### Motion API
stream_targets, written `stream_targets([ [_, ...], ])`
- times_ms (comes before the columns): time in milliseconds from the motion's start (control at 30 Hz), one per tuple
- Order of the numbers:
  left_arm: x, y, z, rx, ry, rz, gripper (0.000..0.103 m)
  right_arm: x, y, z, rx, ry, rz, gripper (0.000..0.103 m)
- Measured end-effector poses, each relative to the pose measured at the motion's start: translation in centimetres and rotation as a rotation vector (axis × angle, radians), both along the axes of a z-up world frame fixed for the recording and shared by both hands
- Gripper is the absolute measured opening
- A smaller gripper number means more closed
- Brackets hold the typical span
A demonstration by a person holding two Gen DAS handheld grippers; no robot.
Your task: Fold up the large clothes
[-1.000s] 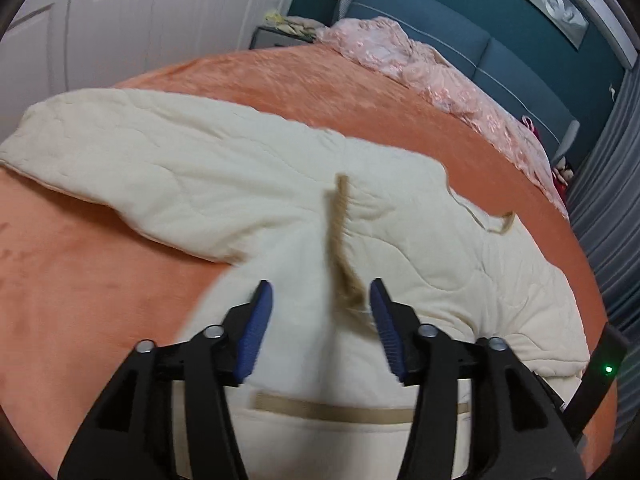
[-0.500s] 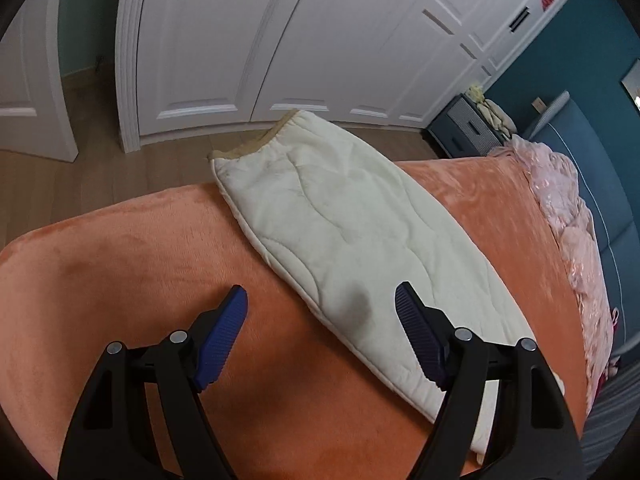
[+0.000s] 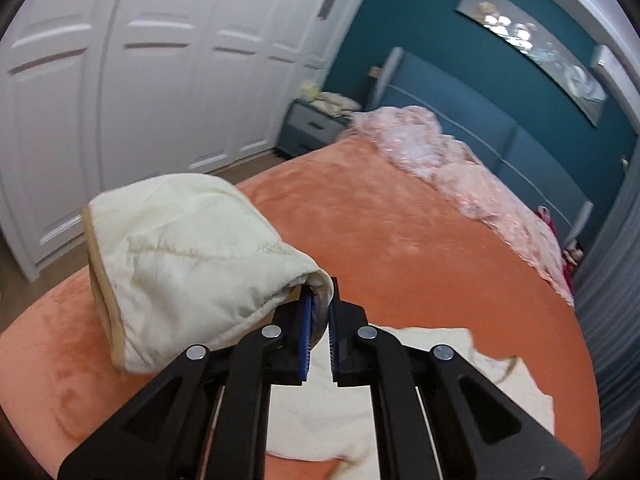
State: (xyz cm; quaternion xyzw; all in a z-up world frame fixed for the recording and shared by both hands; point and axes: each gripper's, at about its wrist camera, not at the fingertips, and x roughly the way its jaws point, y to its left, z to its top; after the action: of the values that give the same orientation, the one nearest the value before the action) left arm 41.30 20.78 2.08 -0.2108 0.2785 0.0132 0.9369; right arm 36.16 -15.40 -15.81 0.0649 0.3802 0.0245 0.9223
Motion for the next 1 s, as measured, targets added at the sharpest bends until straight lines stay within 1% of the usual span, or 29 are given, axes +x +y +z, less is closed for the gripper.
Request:
stream_targets([
  [33,0.1,-2.6,0.8,-0.017,-0.011,-0.062,0.006,0.0,0.0,0.0,0.004,-0.001,0.0,0.017],
  [67,0.2,-5.0,1.2,-0.023,-0.005,-0.119,0.006,0.0,-0.1,0.0,0.009,-0.002,0.0,0.017],
  [100,0.3,-7.7,1.3,-0.013,0.005,-0.174,0.006,0.1,-0.2,0.0,0.016,-0.002,0.001,0.016],
  [167,0.1,-13.3,1.2,0.043,0.021,-0.276,0.006,0.1,-0.4,0.0,0.032,-0.001,0.002,0.016],
  [200,-0.2,-16.1,0.7,0.068,0.038,-0.326,0.007,0.1,-0.5,0.2,0.042,0.003,0.002,0.016],
  [233,-0.4,-18.5,0.0,0.075,0.065,-0.373,0.01,-0.1,-0.8,0.5,0.06,0.004,0.001,0.016],
  [267,-0.6,-20.4,-1.0,0.06,0.103,-0.421,0.013,-0.5,-1.2,1.0,0.086,0.001,-0.005,0.017],
  [300,-1.0,-22.1,-2.2,0.03,0.146,-0.456,0.017,-1.2,-1.9,1.5,0.129,-0.002,-0.013,0.021],
  [333,-1.3,-23.2,-3.3,-0.001,0.178,-0.482,0.026,-2.2,-2.6,2.0,0.18,-0.007,-0.017,0.028],
  [367,-1.9,-23.9,-4.1,-0.03,0.193,-0.503,0.036,-3.3,-3.3,2.5,0.217,-0.015,-0.023,0.034],
  [400,-2.4,-24.2,-4.6,-0.05,0.194,-0.512,0.042,-4.7,-4.1,3.0,0.233,-0.029,-0.029,0.047],
  [433,-2.8,-24.1,-5.0,-0.067,0.191,-0.515,0.056,-5.9,-4.7,3.5,0.233,-0.044,-0.028,0.054],
  [467,-3.3,-23.5,-5.3,-0.088,0.186,-0.509,0.067,-6.8,-5.4,3.9,0.228,-0.052,-0.019,0.055],
  [533,-4.6,-21.6,-6.0,-0.148,0.176,-0.474,0.078,-7.7,-6.7,4.7,0.204,-0.049,-0.009,0.058],
  [567,-4.9,-19.9,-6.3,-0.187,0.178,-0.446,0.081,-7.8,-7.3,5.0,0.185,-0.046,-0.012,0.058],
  [600,-5.0,-18.8,-6.7,-0.216,0.187,-0.41,0.081,-7.6,-8.1,5.3,0.173,-0.042,-0.022,0.059],
  [633,-5.2,-18.0,-7.3,-0.236,0.204,-0.37,0.081,-7.2,-8.9,5.4,0.173,-0.038,-0.041,0.059],
  [667,-4.9,-16.3,-8.1,-0.261,0.223,-0.324,0.081,-6.7,-9.8,5.6,0.185,-0.036,-0.072,0.059],
  [733,-4.6,-13.2,-8.9,-0.305,0.258,-0.227,0.08,-5.4,-11.6,5.9,0.242,-0.038,-0.13,0.059],
  [800,-3.9,-10.4,-10.3,-0.369,0.284,-0.151,0.08,-3.2,-13.1,5.7,0.306,-0.02,-0.169,0.059],
  [900,-2.8,-7.5,-12.1,-0.434,0.323,-0.068,0.076,-0.1,-14.2,4.9,0.36,0.015,-0.232,0.059],
  [967,-2.2,-6.5,-13.2,-0.486,0.343,-0.039,0.075,1.9,-14.5,4.0,0.382,0.057,-0.273,0.059],
  [1000,-2.0,-6.2,-13.7,-0.517,0.349,-0.026,0.075,2.7,-14.6,3.5,0.411,0.074,-0.282,0.059],
])
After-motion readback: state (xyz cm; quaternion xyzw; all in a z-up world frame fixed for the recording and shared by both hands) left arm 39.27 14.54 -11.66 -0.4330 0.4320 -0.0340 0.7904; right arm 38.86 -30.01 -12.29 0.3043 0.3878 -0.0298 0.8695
